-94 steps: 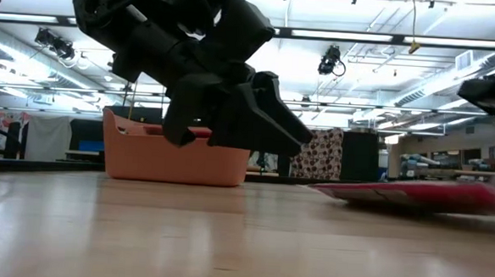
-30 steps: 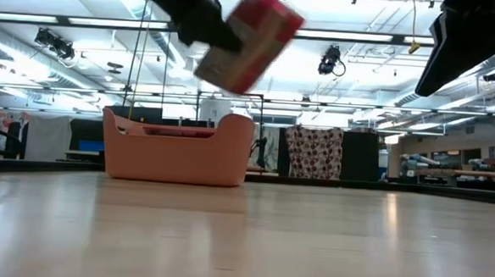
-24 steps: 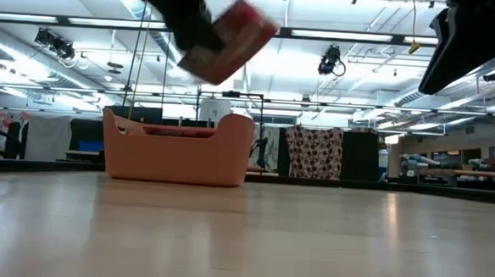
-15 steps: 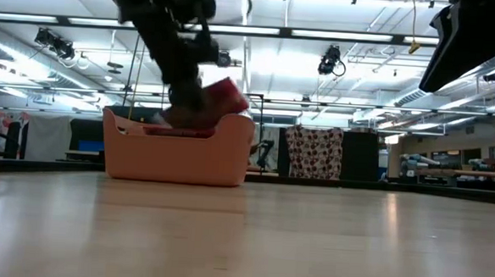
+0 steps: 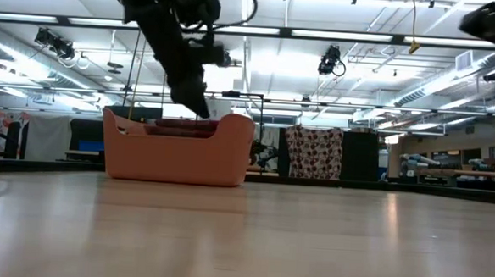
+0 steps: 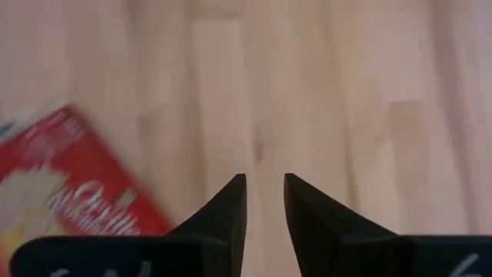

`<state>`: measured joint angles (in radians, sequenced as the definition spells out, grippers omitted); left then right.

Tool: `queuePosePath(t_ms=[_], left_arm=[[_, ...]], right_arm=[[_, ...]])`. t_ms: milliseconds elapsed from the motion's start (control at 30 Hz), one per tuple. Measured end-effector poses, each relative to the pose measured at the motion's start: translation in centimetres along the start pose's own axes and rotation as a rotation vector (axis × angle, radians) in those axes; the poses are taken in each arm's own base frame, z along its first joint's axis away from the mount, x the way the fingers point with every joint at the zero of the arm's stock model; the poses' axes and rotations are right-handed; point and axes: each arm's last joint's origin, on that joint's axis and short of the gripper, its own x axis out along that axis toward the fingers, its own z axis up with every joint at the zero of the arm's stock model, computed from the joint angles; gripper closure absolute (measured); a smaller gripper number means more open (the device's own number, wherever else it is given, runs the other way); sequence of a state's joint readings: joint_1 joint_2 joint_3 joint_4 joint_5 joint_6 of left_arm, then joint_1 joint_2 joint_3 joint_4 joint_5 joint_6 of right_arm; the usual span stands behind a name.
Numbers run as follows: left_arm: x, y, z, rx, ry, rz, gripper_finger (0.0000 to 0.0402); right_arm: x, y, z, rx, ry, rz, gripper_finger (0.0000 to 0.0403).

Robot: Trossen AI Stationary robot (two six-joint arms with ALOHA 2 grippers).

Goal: Sort popcorn bags into baskets
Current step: Put the popcorn bag into the orange bin

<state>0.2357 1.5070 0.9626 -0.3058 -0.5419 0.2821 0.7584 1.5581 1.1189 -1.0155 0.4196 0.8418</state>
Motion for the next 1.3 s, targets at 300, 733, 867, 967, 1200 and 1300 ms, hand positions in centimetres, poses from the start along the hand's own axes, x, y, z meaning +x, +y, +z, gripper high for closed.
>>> queuePosePath(t_ms=[300,733,867,967,1200,1300], left_arm=[[-3.9,-3.3,2.3,0.119,-0.166,-0.079,0.0203],[-6.2,-6.6,3.3,0.229,-0.367,-0.421,0.0203],[-6.2,-6.8,3.2,0.215,-0.379,-0.487,0.0203],[-6.1,-6.9,3.5,0.176,-0.392,-0.489,0.0203],[-5.4,-7.8,4.3,0.141,-0.462,-0.554,0.0203],[-4.5,-8.9,4.3,0.132,-0.458,-0.573,0.0203]], right_arm=[[0.8,3.7,-4.5,-0.066,-0.058,0.196,0.0294],[4.9,4.5,-8.1,0.087,-0.022,0.433,0.0371],[6.5,3.1,-8.0,0.104,0.014,0.377,0.0390],[7.9,1.4,-7.0,0.103,-0.011,0.303,0.0395],[10.2,-3.7,-2.1,0.152,-0.226,-0.102,0.0393],[9.8,-4.7,0.5,0.079,-0.264,-0.141,0.0393]])
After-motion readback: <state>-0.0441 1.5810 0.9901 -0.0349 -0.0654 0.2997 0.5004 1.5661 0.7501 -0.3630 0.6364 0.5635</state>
